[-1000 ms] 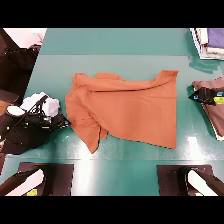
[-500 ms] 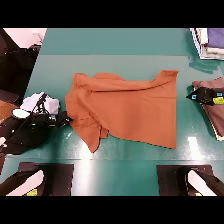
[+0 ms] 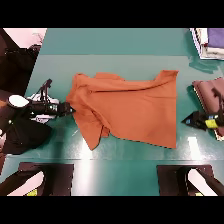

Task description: Fold the shirts.

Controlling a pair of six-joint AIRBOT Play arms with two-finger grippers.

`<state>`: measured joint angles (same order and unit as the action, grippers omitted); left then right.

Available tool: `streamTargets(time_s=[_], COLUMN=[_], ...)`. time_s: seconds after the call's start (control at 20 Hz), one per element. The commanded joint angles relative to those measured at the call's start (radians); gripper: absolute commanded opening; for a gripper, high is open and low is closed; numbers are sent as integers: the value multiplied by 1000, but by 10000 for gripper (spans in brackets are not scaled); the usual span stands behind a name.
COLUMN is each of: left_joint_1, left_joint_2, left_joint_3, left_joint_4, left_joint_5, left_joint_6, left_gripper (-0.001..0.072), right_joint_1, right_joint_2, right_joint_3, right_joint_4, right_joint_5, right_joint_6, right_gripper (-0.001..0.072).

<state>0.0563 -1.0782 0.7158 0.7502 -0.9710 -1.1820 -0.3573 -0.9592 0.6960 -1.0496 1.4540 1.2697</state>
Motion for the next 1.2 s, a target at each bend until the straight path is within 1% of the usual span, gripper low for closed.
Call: streamTargets(time_s=[0.0,0.15,0.25,0.55,0.75,0.85,0.9,0.95,1.0,1.05,1.1,1.15], left_joint_1=[-3,-3,-3,-3,-3,-3,-3,-3,-3,-3,-2,-2], left_joint_2=[1,0,0,0,0,0,0,0,0,0,1,2], left_joint_3=[87,88,88,88,88,88,88,88,88,88,88,92], left_joint_4=[11,12,11,11,11,10,11,10,9,10,10,14], left_joint_5=[-40,-40,-41,-43,-43,-41,-43,-47,-51,-53,-62,-72], left_joint_6=[11,11,11,11,11,11,11,11,11,11,11,11], left_gripper=[27,27,27,27,27,28,27,27,27,27,27,27], right_joint_1=[-95,-99,-100,-99,-96,-63,-28,12,50,82,106,127], right_joint_2=[0,0,0,0,-3,-21,-31,-46,-58,-64,-69,-63], right_joint_3=[-159,-227,-249,-258,-286,-279,-280,-279,-277,-275,-264,-245], right_joint_4=[1,0,-34,-52,-50,-43,-44,-43,-45,-45,-45,-45], right_joint_5=[-18,-53,-79,-40,-50,-54,-66,-90,-108,-119,-121,-119], right_joint_6=[-38,-42,-42,-42,-41,-41,-41,-40,-39,-38,-39,-39], right_gripper=[383,377,374,374,364,360,307,305,233,74,17,16])
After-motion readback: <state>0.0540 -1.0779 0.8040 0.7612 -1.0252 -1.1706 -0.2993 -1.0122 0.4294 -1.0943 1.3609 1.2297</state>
